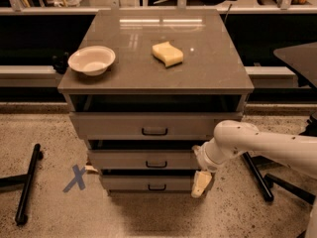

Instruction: Open middle drawer

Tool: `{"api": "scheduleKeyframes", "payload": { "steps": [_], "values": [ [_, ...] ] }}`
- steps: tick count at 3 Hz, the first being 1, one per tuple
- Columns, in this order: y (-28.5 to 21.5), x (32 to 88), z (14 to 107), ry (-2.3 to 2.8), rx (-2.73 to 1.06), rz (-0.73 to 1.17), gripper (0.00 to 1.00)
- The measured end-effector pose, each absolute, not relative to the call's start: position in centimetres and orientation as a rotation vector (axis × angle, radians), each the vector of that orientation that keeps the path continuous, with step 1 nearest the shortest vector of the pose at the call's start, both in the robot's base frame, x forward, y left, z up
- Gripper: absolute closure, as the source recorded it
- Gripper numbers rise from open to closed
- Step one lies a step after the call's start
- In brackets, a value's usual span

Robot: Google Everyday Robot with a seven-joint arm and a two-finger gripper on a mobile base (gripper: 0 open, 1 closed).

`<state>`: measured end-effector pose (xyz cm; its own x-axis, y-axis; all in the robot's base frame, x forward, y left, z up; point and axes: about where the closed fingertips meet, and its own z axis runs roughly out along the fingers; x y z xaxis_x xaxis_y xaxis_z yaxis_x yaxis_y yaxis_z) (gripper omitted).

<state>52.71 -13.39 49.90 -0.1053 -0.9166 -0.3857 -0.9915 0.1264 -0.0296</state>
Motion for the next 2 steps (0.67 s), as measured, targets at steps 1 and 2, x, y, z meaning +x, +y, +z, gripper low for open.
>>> {"api": "scheduleKeyframes", "payload": {
  "steps": [1, 2],
  "values": [
    [-13.4, 52.7, 49.9, 2.1, -1.86, 0.341, 0.0],
    [-13.9, 53.5, 48.9, 2.093, -1.843, 0.299, 0.0]
  ]
}}
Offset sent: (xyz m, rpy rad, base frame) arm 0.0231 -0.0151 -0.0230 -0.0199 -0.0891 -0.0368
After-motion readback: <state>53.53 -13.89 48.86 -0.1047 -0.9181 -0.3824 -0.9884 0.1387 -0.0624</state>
